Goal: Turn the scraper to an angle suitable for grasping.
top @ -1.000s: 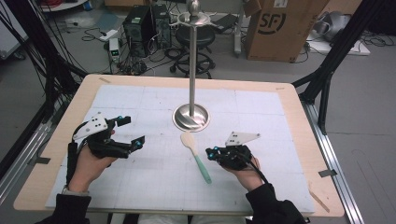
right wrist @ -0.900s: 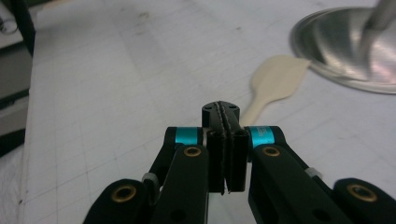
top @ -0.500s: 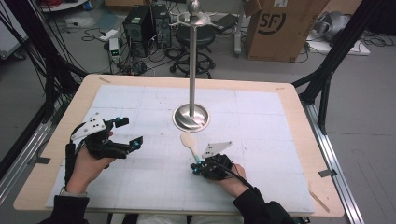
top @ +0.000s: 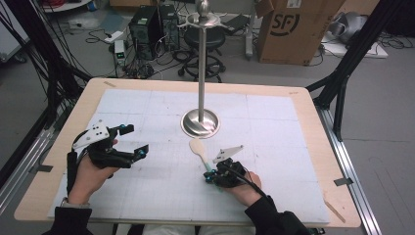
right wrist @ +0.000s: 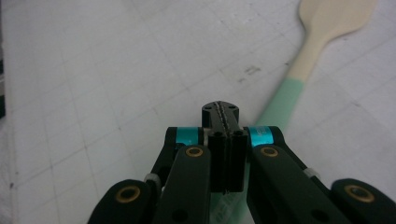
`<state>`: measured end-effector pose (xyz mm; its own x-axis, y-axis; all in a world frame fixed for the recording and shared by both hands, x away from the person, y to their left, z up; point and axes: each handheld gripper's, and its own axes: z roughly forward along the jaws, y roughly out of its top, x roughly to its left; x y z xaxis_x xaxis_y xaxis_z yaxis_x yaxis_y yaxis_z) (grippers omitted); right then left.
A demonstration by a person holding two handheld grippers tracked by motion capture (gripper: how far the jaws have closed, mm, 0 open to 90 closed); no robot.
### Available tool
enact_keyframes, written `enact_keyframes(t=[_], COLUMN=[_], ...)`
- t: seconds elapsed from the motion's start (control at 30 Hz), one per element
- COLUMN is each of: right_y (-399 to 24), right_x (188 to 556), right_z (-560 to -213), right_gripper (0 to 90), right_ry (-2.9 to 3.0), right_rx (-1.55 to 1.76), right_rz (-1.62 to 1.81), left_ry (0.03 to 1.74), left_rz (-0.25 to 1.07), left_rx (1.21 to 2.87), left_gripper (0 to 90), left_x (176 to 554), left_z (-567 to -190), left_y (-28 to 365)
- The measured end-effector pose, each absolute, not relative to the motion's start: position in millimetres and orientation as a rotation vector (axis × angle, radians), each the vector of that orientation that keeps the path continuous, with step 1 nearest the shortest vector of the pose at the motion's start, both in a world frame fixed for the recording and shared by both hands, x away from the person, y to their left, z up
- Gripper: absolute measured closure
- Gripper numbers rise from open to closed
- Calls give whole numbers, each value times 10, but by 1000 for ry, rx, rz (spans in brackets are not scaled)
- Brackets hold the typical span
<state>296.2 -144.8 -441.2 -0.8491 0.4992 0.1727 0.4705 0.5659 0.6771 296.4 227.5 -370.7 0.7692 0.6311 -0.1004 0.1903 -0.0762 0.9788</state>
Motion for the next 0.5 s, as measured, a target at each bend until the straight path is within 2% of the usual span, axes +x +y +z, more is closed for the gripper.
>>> enact_keyframes(t=[0.5], right_y=[-1882], right_x=[3166], right_z=[-4360], right_gripper=[900], right_ry=[2590], right_rx=[934], right_rz=[988], left_ry=[674], left_rz=[407], left_rx=[1656], left_gripper=[60], left_x=[2976], left_z=[-3731], left_y=[2263])
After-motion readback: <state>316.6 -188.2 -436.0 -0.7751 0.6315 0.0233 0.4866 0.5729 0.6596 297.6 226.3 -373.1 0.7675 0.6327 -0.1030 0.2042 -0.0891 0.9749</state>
